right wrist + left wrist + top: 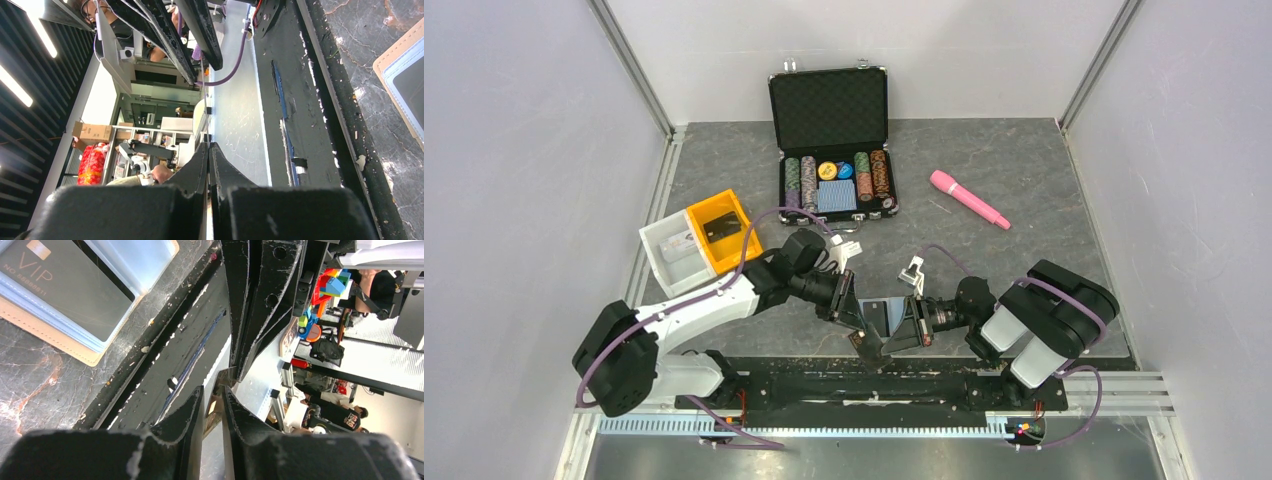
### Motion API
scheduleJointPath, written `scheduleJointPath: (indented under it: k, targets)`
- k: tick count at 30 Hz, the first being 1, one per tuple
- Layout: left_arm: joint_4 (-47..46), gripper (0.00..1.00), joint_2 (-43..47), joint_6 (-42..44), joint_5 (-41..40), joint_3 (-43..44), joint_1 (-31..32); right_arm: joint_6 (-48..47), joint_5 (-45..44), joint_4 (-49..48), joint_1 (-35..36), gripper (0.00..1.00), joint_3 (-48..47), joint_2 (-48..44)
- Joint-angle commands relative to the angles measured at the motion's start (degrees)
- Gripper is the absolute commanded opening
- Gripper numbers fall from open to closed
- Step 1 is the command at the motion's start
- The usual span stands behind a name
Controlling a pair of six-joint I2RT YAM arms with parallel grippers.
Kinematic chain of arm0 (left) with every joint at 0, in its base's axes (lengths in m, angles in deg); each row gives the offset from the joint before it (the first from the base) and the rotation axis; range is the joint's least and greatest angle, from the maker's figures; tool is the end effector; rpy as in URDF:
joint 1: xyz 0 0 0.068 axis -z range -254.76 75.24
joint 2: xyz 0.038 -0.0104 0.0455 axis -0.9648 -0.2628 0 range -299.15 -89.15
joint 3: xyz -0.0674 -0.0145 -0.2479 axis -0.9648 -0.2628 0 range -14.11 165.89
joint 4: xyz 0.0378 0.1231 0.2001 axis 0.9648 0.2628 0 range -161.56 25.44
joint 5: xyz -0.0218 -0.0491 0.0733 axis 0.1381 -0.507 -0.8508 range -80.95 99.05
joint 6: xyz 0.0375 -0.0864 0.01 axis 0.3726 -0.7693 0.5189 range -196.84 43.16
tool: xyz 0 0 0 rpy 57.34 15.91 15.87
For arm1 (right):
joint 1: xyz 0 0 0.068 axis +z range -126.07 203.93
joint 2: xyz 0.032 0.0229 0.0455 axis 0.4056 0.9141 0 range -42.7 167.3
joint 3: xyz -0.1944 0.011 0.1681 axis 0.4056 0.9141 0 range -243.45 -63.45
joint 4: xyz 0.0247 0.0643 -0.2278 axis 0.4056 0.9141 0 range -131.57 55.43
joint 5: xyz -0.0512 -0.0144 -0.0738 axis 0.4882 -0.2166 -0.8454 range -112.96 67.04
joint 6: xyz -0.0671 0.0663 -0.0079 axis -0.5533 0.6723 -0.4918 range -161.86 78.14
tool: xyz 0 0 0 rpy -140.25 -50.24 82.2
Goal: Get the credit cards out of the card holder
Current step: Remove the credit card from the card holder, then place the credit card in the storage box.
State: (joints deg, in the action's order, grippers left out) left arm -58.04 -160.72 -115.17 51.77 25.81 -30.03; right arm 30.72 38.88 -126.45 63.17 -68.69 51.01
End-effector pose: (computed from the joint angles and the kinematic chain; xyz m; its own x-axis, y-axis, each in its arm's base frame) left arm 0.1415 -0.2220 0.1875 -0.9266 0.2765 -0.2547 0.3597 0.4550 -0.8146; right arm 0.1196 0.1951 0.1357 -0.9496 -0.1943 -0.2462 -0.2472 -0.0195 0.9688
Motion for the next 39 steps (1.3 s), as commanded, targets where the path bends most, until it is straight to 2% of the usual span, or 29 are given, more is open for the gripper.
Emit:
scheduleJointPath:
  k: [1, 3, 5, 8, 13, 15, 18, 20, 22, 26, 27, 29, 33, 36, 39]
  targets:
    - [-2.4, 0.23, -0.5, -1.7, 4.0, -0.1, 0.0, 0.4, 0.0, -27.3, 0.1, 0.00, -0.3, -0.9]
    - [-2.4, 0.14, -0.5, -1.8, 4.0, -0.3, -0.1, 0.5, -0.2, -27.2, 0.1, 0.00, -0.2, -0.7]
    - [-2.9, 0.03, -0.2, -2.2, 4.2, -0.7, -0.2, 0.6, -0.4, -27.2, 0.1, 0.05, -0.2, -0.7]
    - [-4.5, 0.02, 0.2, -3.4, 4.7, -1.3, -0.4, 0.4, -1.2, -27.1, 0.1, 0.10, 0.0, -0.5]
    - [-3.8, 0.02, 1.7, -4.1, 1.8, -2.5, -1.7, -0.3, -4.4, -27.1, 0.1, 0.39, 0.0, -0.4]
    - [-3.8, 0.02, 2.8, -4.7, 1.1, -3.4, -3.5, -0.1, -4.9, -27.1, 0.1, 0.46, -0.3, -0.9]
    - [-4.1, 0.02, 5.6, -5.8, 1.1, -5.0, -7.3, -0.7, -5.9, -25.6, 0.0, 0.66, -0.7, -2.3]
    - [-3.7, 0.02, 8.2, -6.3, 0.5, -5.7, -10.6, -3.3, -6.9, -22.0, 0.0, 0.70, -0.8, -3.7]
    - [-3.0, 0.02, 11.5, -6.9, -0.6, -6.0, -13.8, -7.7, -8.1, -15.3, 0.0, 0.71, -1.0, -5.7]
    - [3.2, 0.02, 17.6, -5.5, -8.0, -3.9, -20.7, -19.2, -12.0, 4.6, 0.0, 0.72, -2.1, -11.3]
    - [5.8, 0.02, 18.8, -4.6, -10.7, -2.7, -21.9, -21.8, -13.2, 9.5, 0.0, 0.76, -2.6, -13.2]
    - [10.1, 0.02, 20.3, -2.8, -17.3, 0.5, -24.0, -28.1, -16.9, 22.3, 0.1, 0.98, -4.1, -17.0]
    - [13.2, 0.02, 21.4, -1.6, -28.4, 5.2, -28.4, -42.1, -26.1, 48.9, 0.1, 0.98, -8.6, -25.4]
    - [13.9, 0.02, 20.9, -1.4, -34.3, 8.2, -31.9, -47.8, -32.1, 60.9, 0.1, 0.98, -11.1, -30.1]
    - [15.0, 0.02, 18.5, -0.5, -40.2, 11.6, -35.8, -50.4, -36.3, 68.2, 0.1, 0.98, -12.3, -34.5]
